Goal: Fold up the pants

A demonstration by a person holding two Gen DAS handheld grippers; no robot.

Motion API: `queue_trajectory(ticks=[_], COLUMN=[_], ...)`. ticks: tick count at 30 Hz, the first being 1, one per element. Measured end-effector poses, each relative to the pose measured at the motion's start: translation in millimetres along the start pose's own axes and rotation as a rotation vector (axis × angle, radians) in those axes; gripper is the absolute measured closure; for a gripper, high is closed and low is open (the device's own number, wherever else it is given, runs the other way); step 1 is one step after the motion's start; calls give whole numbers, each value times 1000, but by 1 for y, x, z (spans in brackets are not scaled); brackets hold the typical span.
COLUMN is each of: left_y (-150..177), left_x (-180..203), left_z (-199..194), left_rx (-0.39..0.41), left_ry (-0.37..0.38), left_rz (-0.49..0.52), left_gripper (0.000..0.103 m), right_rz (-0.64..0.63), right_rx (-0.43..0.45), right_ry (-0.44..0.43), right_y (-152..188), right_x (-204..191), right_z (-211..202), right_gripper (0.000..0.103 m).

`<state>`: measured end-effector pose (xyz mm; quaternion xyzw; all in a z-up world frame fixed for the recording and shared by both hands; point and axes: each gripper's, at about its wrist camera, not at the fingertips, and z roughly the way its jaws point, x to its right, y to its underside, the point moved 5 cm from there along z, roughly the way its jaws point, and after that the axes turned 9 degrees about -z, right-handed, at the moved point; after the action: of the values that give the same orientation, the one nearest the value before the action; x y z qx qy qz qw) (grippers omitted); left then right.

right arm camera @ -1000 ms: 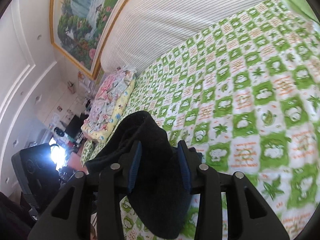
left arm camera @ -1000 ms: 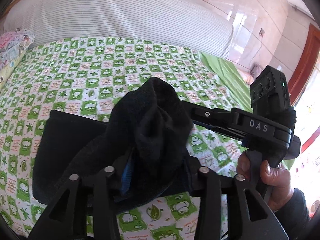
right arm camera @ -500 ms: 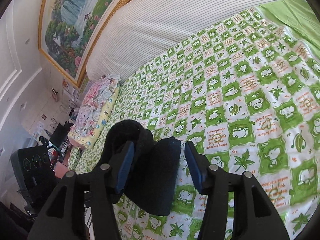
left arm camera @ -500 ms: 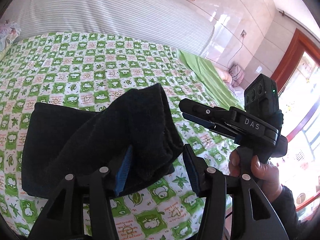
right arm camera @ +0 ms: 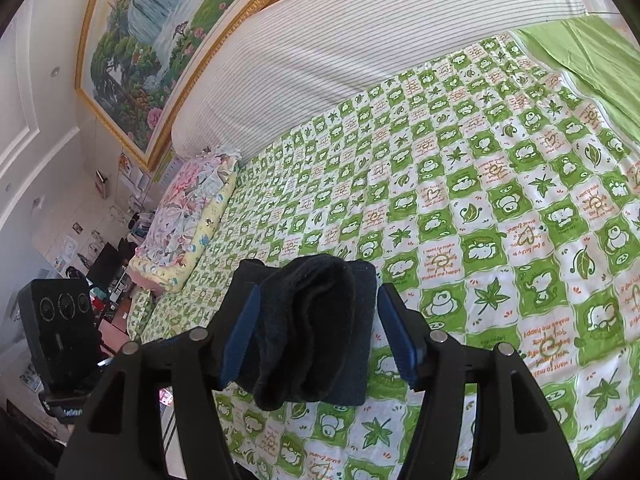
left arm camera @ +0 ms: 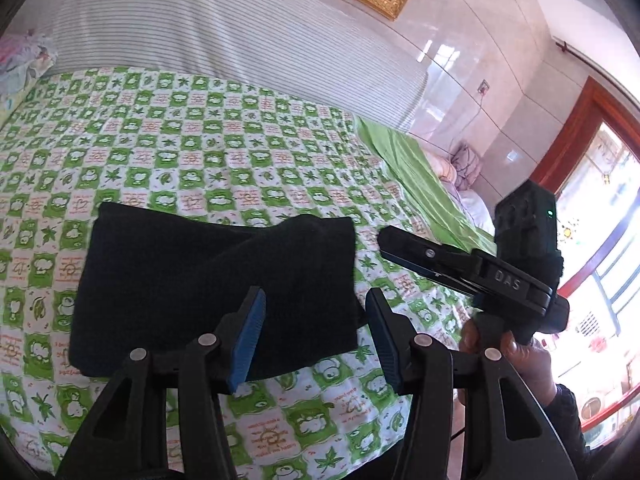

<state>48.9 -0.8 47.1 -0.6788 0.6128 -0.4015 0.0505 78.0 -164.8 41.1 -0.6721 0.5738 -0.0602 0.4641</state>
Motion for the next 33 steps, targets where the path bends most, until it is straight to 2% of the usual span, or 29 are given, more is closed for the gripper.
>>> queue_trajectory(ticks=[13,22,33], left_y=[-9,-14,-15], left_x=[-48,-79,-107], left_z=[-16,-19,-24], left_rx=[36,43,35], left_ry=[-77,-126,-170], left_rz=[-90,-139,-156], left_gripper=[50,50,48], right_rz=[-50,-50,-33], right_rx=[-52,-87,-118], right_ry=[67,127,158], right_y=[12,22,29], right_x=[-26,-29,-31], right_z=[7,11,17], right_gripper=[31,26,25])
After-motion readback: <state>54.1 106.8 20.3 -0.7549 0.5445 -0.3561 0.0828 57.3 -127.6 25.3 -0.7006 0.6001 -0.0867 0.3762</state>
